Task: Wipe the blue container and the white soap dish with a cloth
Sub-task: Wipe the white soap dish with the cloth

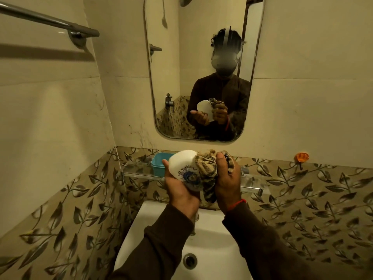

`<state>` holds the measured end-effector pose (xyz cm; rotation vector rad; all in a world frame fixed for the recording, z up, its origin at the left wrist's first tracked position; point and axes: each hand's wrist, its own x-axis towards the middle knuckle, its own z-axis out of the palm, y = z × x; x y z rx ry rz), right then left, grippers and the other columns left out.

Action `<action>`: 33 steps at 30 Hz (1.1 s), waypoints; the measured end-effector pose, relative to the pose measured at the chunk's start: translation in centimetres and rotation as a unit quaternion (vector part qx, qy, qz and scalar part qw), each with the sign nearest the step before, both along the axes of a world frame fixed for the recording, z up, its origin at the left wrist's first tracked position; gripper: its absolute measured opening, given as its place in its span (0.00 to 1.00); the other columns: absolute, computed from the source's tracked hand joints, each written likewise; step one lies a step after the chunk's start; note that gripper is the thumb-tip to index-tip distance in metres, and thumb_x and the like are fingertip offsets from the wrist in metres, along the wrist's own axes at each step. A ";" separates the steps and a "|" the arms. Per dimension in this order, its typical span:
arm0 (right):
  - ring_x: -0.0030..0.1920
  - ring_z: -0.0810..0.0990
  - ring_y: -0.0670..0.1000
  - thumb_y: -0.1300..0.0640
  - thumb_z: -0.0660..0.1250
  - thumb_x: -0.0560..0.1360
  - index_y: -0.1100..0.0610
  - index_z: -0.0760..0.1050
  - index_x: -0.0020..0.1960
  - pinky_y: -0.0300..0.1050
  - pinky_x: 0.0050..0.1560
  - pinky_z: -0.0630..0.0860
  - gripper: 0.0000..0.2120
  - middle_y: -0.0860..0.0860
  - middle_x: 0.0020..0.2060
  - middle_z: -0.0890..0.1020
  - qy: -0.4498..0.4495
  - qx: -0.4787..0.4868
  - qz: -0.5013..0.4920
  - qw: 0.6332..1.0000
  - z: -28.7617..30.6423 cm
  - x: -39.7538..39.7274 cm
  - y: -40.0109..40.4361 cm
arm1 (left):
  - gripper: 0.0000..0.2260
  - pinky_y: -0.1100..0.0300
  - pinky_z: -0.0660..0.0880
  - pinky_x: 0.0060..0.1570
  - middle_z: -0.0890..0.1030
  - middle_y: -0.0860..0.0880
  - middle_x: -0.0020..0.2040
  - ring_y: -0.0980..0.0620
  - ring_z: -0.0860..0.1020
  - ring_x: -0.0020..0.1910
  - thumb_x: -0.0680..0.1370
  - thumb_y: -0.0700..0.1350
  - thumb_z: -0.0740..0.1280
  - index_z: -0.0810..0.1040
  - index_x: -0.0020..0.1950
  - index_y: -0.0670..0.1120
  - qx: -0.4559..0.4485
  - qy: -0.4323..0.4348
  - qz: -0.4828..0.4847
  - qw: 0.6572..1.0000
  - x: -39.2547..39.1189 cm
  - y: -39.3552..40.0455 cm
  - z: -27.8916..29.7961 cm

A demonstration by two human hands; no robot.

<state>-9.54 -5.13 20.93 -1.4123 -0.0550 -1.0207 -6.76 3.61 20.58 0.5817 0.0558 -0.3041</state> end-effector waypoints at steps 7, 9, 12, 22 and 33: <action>0.30 0.75 0.47 0.50 0.59 0.78 0.60 0.71 0.36 0.52 0.29 0.73 0.17 0.49 0.28 0.74 -0.014 -0.190 -0.090 0.978 0.3 -0.1 -1.3 | 0.26 0.46 0.81 0.54 0.85 0.41 0.51 0.42 0.84 0.53 0.75 0.68 0.60 0.81 0.52 0.46 0.251 -0.203 0.127 0.938 -0.1 1.0 0.7; 0.30 0.76 0.46 0.51 0.59 0.78 0.58 0.72 0.37 0.46 0.29 0.73 0.15 0.47 0.29 0.75 -0.026 -0.209 -0.085 0.974 0.5 -0.2 -1.1 | 0.17 0.52 0.82 0.44 0.86 0.46 0.42 0.48 0.85 0.44 0.77 0.62 0.65 0.83 0.45 0.50 0.232 -0.191 0.134 0.944 -0.2 1.2 1.0; 0.32 0.76 0.47 0.50 0.59 0.78 0.57 0.72 0.36 0.43 0.33 0.74 0.15 0.48 0.30 0.76 -0.042 -0.146 -0.050 0.987 0.9 -0.4 -0.8 | 0.20 0.45 0.83 0.52 0.84 0.37 0.54 0.39 0.85 0.54 0.77 0.59 0.69 0.82 0.59 0.44 0.126 -0.044 0.038 0.990 0.0 1.4 1.3; 0.37 0.82 0.50 0.44 0.63 0.74 0.49 0.82 0.37 0.52 0.43 0.79 0.14 0.47 0.33 0.83 -0.081 0.089 0.071 0.990 1.9 -0.9 -0.6 | 0.31 0.40 0.78 0.55 0.76 0.33 0.65 0.35 0.78 0.55 0.80 0.64 0.60 0.71 0.74 0.42 -0.099 0.092 -0.084 0.987 0.0 0.6 -0.1; 0.31 0.74 0.47 0.52 0.59 0.77 0.53 0.73 0.35 0.41 0.34 0.71 0.14 0.49 0.29 0.75 -0.065 -0.143 -0.008 0.988 2.4 -1.8 -1.8 | 0.41 0.67 0.78 0.36 0.83 0.49 0.39 0.57 0.82 0.39 0.71 0.79 0.50 0.80 0.45 0.43 0.402 -0.411 0.149 0.804 -0.9 0.4 0.3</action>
